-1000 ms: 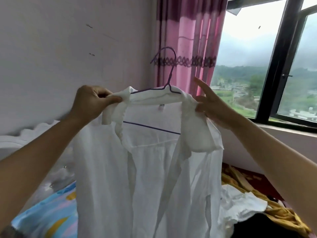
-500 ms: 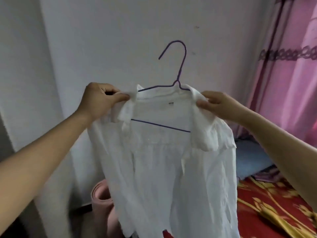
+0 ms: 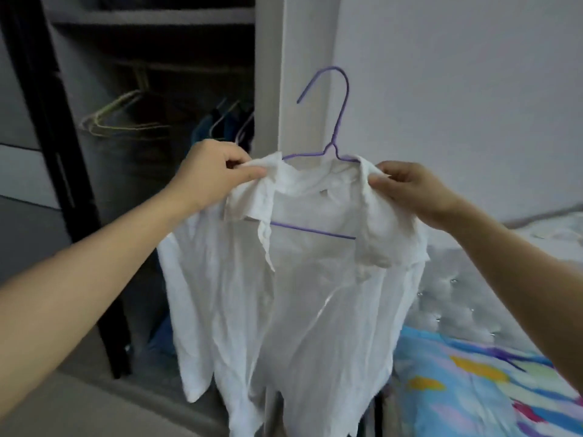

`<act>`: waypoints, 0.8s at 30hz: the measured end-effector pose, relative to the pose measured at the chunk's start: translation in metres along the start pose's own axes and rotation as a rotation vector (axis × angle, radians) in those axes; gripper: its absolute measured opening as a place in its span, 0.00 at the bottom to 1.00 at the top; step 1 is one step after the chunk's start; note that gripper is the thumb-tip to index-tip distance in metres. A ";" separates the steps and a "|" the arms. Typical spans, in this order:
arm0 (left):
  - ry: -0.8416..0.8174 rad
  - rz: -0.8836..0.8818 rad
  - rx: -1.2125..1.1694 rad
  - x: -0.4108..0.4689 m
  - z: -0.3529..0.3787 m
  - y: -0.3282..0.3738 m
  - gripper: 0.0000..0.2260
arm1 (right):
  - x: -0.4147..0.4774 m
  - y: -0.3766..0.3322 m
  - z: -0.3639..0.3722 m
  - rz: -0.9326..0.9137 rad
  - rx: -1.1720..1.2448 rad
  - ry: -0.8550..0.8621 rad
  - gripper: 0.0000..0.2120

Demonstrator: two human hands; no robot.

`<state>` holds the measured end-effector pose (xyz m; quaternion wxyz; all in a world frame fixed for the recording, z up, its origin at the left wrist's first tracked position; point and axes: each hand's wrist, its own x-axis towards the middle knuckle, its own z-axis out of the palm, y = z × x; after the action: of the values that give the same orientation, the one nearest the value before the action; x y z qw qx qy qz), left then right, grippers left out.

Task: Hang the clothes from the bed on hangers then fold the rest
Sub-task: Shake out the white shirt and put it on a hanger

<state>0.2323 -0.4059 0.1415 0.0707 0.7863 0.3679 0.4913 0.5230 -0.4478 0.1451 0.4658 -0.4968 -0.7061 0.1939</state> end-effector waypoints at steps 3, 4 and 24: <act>0.035 -0.097 0.120 -0.019 -0.040 -0.022 0.06 | 0.025 0.003 0.039 -0.011 0.195 -0.061 0.11; 0.048 -0.141 0.145 -0.027 -0.052 -0.030 0.12 | 0.032 0.003 0.050 -0.015 0.251 -0.058 0.11; 0.163 -0.364 0.044 -0.128 -0.264 -0.216 0.08 | 0.136 -0.079 0.312 0.044 0.395 -0.211 0.09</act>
<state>-0.1268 -0.3996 0.0810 0.1111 0.6656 0.5194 0.5243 0.2067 -0.3028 0.1134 0.4733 -0.3881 -0.6884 0.3893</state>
